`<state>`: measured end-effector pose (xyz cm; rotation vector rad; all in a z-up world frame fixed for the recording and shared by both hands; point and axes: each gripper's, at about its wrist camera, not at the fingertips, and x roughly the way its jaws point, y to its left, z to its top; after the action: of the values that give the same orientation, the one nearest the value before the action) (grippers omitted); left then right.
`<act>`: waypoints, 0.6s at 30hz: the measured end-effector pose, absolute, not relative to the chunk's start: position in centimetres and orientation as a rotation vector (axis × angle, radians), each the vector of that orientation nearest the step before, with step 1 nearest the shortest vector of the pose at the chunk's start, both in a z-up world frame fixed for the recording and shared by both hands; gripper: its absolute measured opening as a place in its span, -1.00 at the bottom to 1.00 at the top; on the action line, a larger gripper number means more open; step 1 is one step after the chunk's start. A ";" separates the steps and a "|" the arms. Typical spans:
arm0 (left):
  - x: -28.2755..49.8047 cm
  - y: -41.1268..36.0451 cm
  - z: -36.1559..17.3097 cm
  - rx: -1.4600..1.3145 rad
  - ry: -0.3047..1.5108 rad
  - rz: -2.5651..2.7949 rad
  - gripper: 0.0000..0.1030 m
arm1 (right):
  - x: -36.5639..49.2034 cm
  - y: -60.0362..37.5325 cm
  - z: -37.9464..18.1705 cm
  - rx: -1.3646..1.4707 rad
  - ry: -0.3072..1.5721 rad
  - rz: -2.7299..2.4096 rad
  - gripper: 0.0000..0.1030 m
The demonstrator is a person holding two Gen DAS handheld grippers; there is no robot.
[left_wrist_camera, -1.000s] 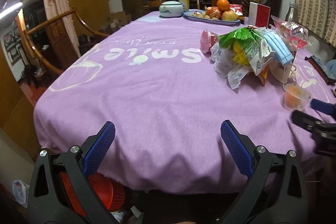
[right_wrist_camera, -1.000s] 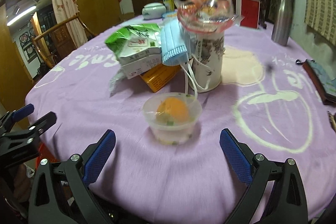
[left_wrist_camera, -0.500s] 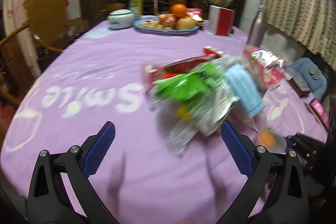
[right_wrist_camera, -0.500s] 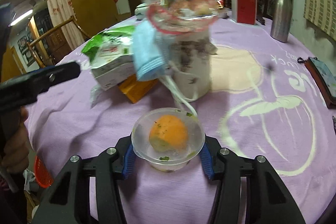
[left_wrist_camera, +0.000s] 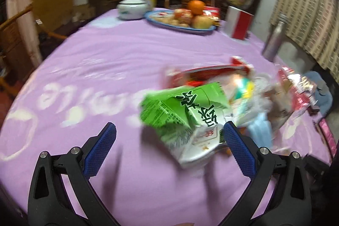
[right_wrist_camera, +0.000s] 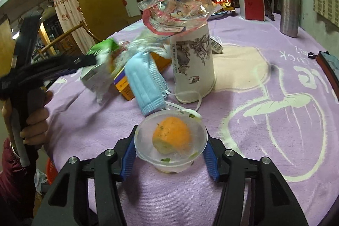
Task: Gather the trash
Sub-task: 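Grasp the plastic cup with orange using the right tool while the left tool grasps the green snack bag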
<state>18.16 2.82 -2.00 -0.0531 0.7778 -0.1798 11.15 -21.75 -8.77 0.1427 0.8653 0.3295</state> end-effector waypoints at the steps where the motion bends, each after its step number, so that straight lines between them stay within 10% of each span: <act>1: 17.5 3.9 -1.9 -0.050 0.774 -0.152 0.88 | 11.2 -21.8 -8.8 0.147 0.865 0.336 0.13; 18: 17.9 7.4 -2.6 -0.254 0.795 -0.233 0.88 | 11.0 -21.6 -8.7 0.155 0.869 0.334 0.36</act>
<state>17.87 7.41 -2.55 -0.2537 0.7945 -0.2334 11.03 -21.56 -8.72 0.1552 0.8689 0.3343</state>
